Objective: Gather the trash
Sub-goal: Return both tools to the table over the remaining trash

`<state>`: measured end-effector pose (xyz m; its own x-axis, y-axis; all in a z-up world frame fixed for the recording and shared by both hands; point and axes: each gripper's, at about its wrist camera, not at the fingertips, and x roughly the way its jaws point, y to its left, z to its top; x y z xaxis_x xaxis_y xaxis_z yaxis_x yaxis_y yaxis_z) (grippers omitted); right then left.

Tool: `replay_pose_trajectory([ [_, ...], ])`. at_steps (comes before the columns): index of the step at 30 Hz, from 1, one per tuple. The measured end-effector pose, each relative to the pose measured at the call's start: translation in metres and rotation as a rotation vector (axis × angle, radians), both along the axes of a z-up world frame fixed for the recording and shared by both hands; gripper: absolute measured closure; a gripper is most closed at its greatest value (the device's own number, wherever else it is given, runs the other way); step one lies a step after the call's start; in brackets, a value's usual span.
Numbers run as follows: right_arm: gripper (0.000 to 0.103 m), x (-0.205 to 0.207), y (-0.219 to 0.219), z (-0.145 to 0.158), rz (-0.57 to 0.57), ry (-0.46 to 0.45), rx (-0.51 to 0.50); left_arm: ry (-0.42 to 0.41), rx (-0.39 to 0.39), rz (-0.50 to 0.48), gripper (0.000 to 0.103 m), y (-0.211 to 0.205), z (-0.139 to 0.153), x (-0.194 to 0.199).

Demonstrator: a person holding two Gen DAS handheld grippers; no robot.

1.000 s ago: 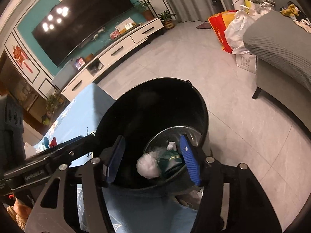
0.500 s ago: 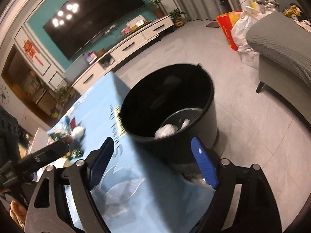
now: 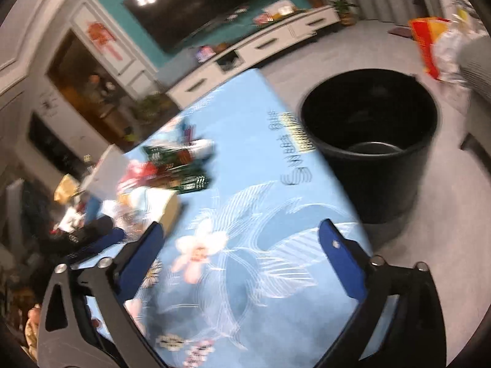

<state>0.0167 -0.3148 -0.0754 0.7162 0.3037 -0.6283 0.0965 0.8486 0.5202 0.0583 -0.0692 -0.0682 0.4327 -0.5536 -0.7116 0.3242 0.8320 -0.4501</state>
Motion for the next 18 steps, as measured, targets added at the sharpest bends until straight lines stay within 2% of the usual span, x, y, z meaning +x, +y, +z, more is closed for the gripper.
replay_pose_trajectory([
  [4,0.003,0.010,0.033,0.001,0.119,-0.010,-0.049,0.051,-0.042,0.041,0.003,0.043,-0.014,-0.010],
  [6,0.003,0.015,0.050,0.000,0.163,0.015,-0.073,0.066,-0.029,0.112,0.003,0.065,-0.019,-0.013],
  [8,0.003,0.019,0.059,-0.004,0.200,0.035,-0.049,0.078,-0.028,0.174,0.003,0.080,-0.025,-0.016],
  [12,0.003,0.024,0.077,-0.007,0.214,0.050,-0.077,0.135,-0.120,0.256,0.003,0.109,-0.038,-0.009],
  [18,0.003,0.025,0.083,-0.010,0.227,0.060,-0.103,0.157,-0.177,0.302,0.003,0.115,-0.048,0.009],
])
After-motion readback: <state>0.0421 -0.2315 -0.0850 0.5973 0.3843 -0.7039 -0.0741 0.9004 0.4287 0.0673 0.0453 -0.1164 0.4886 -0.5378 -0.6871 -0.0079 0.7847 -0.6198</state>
